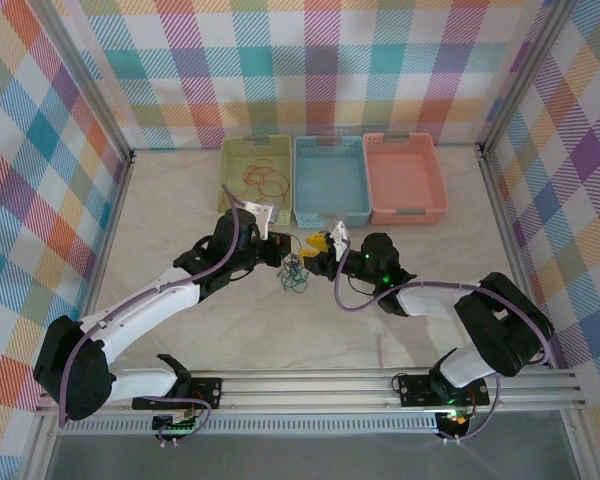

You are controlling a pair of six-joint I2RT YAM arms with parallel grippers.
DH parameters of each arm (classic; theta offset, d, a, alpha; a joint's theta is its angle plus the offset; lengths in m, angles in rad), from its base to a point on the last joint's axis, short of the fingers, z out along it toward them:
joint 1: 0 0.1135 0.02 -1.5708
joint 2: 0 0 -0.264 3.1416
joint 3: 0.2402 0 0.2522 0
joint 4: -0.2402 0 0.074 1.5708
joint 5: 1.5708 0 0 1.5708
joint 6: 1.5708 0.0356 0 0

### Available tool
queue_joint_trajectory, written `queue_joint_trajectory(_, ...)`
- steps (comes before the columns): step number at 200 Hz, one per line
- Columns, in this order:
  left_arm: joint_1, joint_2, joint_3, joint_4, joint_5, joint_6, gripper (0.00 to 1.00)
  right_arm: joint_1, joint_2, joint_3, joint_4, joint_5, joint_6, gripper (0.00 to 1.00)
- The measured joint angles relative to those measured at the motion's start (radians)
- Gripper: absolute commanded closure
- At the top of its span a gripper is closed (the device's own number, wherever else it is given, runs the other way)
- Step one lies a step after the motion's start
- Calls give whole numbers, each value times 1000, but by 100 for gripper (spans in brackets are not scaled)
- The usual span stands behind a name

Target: Untangle the cables

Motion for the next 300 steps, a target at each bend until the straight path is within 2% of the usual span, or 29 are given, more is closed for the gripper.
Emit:
queue_joint_trajectory(68, -15, 25, 0, 1, 53, 0, 100, 5, 0, 0, 6, 96, -11, 55)
queue_joint_trajectory(96, -31, 48, 1, 0, 74, 0, 100, 8, 0, 0, 8, 117, -11, 56)
queue_joint_trajectory(129, -44, 39, 5, 0, 116, -5, 100, 10, 0, 2, -8, 197, -14, 58)
queue_joint_trajectory(196, -72, -108, 69, -47, 225, -43, 100, 9, 11, 24, -79, 330, 1, 67)
queue_joint_trajectory(300, -73, -312, 333, -296, 172, -56, 100, -18, 38, 68, -202, 407, 35, 72)
